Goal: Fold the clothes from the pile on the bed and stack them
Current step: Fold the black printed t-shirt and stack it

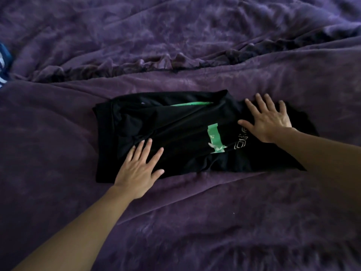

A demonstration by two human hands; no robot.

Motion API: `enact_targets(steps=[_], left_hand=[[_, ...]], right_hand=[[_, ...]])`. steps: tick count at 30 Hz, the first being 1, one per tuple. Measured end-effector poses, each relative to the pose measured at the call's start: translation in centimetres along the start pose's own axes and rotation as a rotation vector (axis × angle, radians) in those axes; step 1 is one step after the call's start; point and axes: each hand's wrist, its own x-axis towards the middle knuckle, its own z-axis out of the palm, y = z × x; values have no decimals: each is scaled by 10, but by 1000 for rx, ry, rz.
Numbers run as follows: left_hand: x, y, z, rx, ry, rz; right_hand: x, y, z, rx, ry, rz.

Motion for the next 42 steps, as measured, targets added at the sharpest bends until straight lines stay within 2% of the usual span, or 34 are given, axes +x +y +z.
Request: enact_targets(steps=[4,6,9,11,13,15,17,19,22,24,27,29,31,33,34,35,36,38,39,40,42], left_hand=[[-7,2,-30,-36,-55,4],[-4,17,-47,-96,80,1],[18,63,-64,-204,359,172],[40,106,-75,-240,372,309],[59,144,-78,-241,239,368],[75,168,-73,-226,53,348],[84,176,-69,-215,-37,339],[82,172,-71,-414,-10,316],[65,144,-82,-906,205,106],[51,112,-84,-1028,361,-123],[30,61,-76,-1084,428,-389],[16,39,-70,-1043,467,-473],[6,31,-64,-965,515,-496],[0,35,-62,-870,573,-435],[-1,42,-61,-796,592,-368],[-2,51,-60,-706,589,-279],[-1,63,-57,-599,565,-180],[3,89,-48,-403,428,-8],[5,99,-42,-340,335,35],[8,105,-32,-296,258,46],[9,108,-11,-257,145,27]], right_hand=[[-26,60,-2,98,-50,221],[-45,89,-1,241,-3,341],[-68,103,7,566,179,570],[-77,98,14,855,156,703],[-82,92,19,1195,75,717],[-84,92,12,1457,2,682],[-88,92,-5,1579,-32,555],[-96,86,-31,1603,-2,382],[-113,56,-77,1554,92,121],[-117,17,-98,1444,97,-29],[-100,-60,-105,1252,79,-185],[-79,-110,-97,1159,-45,-184],[-59,-146,-82,1127,-297,-155],[-46,-164,-70,1247,-521,-94],[-41,-166,-67,1300,-517,-72],[-39,-161,-65,1294,-389,-81],[-36,-153,-65,1187,-156,-132],[-28,-130,-62,788,408,-294],[-25,-118,-61,576,570,-378],[-21,-108,-60,386,594,-469],[-2,-90,-54,95,390,-585]])
